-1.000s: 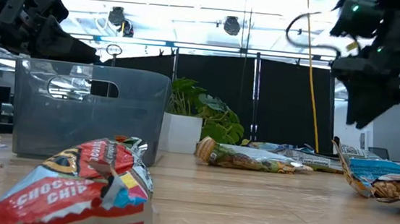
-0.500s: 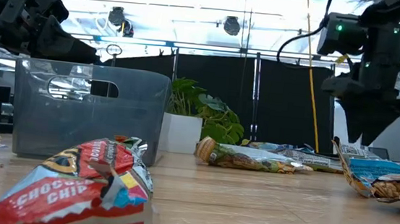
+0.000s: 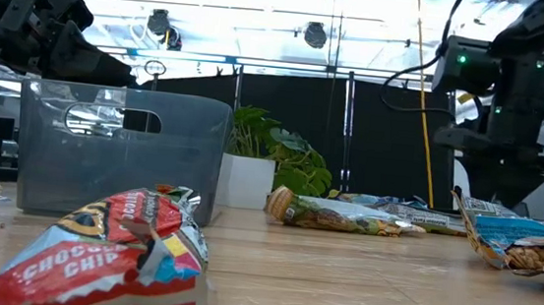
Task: Pick and place Granola Bars by type
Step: Put the bottom right blue granola bar into the bottom right black bin
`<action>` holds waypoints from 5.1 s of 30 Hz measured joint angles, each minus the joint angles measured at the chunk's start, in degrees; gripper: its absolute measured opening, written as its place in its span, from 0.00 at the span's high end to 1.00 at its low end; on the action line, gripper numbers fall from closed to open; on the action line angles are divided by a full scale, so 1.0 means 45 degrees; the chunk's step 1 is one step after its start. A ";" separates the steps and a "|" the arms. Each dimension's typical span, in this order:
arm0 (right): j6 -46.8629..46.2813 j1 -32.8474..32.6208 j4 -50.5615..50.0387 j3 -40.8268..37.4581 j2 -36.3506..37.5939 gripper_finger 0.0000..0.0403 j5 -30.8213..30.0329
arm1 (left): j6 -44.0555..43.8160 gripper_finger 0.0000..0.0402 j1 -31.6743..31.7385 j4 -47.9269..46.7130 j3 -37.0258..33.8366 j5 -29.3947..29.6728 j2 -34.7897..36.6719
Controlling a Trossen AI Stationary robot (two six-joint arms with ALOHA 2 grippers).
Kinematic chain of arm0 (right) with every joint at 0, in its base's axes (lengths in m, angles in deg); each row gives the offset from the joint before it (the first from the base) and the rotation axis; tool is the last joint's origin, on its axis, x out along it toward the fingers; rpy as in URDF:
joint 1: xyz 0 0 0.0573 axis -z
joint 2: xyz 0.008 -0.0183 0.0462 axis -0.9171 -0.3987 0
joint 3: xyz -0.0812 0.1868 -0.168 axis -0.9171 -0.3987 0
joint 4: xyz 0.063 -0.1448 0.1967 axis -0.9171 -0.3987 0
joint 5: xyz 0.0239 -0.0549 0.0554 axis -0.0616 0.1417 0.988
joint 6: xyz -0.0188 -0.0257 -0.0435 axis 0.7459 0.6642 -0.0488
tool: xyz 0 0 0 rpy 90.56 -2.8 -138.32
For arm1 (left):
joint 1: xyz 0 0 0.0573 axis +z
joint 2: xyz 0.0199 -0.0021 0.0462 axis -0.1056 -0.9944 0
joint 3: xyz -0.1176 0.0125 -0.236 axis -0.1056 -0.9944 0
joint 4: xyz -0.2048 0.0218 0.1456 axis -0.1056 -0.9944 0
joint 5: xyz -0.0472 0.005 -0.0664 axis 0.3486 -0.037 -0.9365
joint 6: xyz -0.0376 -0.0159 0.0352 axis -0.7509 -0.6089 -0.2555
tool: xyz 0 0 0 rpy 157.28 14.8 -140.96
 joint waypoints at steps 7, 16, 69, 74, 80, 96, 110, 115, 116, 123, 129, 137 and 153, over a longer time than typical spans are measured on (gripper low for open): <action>0.0289 -0.0005 0.0082 -0.0099 0.0001 0.69 -0.0010 | -0.0005 0.71 -0.0004 0.0007 0.0000 0.0000 0.0000; 0.2635 -0.0005 0.1760 -0.0108 0.0062 0.98 0.0018 | 0.0248 0.71 -0.0004 0.0012 0.0000 0.0000 0.0000; -0.6416 -1.4823 0.2766 0.6035 -0.1273 1.00 -0.2379 | 0.0335 0.71 -0.0001 -0.0338 0.0000 0.0000 0.0000; -0.8879 -1.5509 0.2833 0.6036 -0.1826 1.00 -0.2362 | 0.0556 0.71 -0.0003 -0.0299 0.0000 0.0340 0.0000; -1.1529 -1.5946 0.2147 0.6036 -0.2151 1.00 -0.1649 | 0.1025 0.71 0.0000 -0.0287 0.0000 0.0891 0.0000; -1.2060 -1.4936 -0.0491 0.6031 -0.3955 1.00 0.1875 | 0.1107 0.71 -0.0003 -0.0270 0.0003 0.0889 0.0000; -0.6781 -1.2846 -0.1101 0.5603 -0.5021 1.00 0.1178 | 0.1093 0.71 0.0000 -0.0270 0.0000 0.0889 0.0000; -0.5053 -1.2367 -0.0618 0.5161 -0.5016 1.00 0.0628 | 0.1069 0.71 -0.0003 -0.0270 0.0000 0.0889 0.0000; -0.4773 -1.2285 -0.0482 0.5065 -0.5016 1.00 0.0620 | 0.1069 0.71 -0.0003 -0.0270 0.0003 0.0889 0.0000; -0.3199 -1.1764 0.0408 0.4822 -0.5016 1.00 0.0263 | 0.0996 0.71 -0.0001 -0.0270 0.0000 0.0889 0.0000; -0.3051 -1.1642 0.0886 0.4822 -0.5016 1.00 0.0251 | 0.0976 0.71 0.0000 -0.0270 0.0000 0.0889 0.0000; -0.3643 -1.1645 0.0884 0.4822 -0.5016 1.00 0.0246 | 0.0976 0.71 -0.0004 -0.0270 0.0000 0.0889 0.0000; -0.3855 -1.1647 0.0913 0.4822 -0.5016 0.93 0.1327 | 0.0983 0.71 -0.0003 -0.0270 0.0001 0.0889 0.0002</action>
